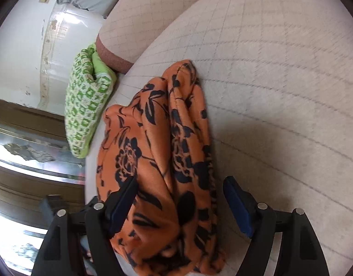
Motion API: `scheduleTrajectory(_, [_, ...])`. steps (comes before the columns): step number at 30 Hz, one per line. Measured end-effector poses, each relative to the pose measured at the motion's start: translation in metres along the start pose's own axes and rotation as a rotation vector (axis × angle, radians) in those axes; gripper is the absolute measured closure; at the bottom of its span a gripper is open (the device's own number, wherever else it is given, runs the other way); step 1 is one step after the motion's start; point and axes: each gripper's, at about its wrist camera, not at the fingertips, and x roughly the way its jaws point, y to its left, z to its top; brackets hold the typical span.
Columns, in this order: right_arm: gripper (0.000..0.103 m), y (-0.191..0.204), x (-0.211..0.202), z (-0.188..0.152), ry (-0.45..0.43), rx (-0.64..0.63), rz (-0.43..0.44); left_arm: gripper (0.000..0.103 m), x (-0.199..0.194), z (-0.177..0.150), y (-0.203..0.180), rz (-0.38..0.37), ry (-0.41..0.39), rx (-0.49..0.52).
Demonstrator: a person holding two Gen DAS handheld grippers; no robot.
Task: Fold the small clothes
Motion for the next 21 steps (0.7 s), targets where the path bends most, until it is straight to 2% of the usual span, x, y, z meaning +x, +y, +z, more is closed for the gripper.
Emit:
scheduleTrajectory(2, [0.023, -0.002, 0.012, 0.003, 0.034, 0.012, 0.019, 0.018, 0.007, 0.0, -0.003, -0.047, 0.02, -0.001])
scheduleTrajectory(5, [0.018, 0.004, 0.021, 0.005, 0.011, -0.012, 0.037, 0.018, 0.022, -0.003, -0.01, -0.131, 0.085, 0.003])
scheduleTrajectory(8, [0.019, 0.014, 0.031, 0.004, -0.005, -0.037, 0.045, 0.018, 0.034, -0.01, -0.024, -0.157, 0.131, 0.036])
scheduleTrajectory(10, [0.021, 0.022, 0.034, 0.001, -0.013, -0.071, 0.019, 0.018, 0.036, -0.013, -0.033, -0.127, 0.117, 0.071])
scheduleTrajectory(11, [0.024, 0.027, 0.036, -0.001, -0.017, -0.098, -0.009, 0.022, 0.035, -0.013, -0.036, -0.121, 0.108, 0.081])
scheduleTrajectory(12, [0.029, 0.033, 0.037, -0.004, -0.024, -0.131, -0.034, 0.034, 0.032, -0.013, -0.037, -0.118, 0.097, 0.083])
scheduleTrajectory(13, [0.032, 0.035, 0.037, -0.005, -0.027, -0.143, -0.038, 0.039, 0.03, -0.012, -0.038, -0.115, 0.086, 0.087])
scheduleTrajectory(15, [0.047, 0.04, 0.035, -0.008, -0.041, -0.161, -0.041, 0.051, 0.026, -0.012, -0.043, -0.115, 0.061, 0.096])
scheduleTrajectory(21, [0.053, 0.076, 0.024, -0.02, -0.126, -0.269, -0.035, 0.058, 0.004, -0.011, -0.055, -0.087, -0.03, 0.142])
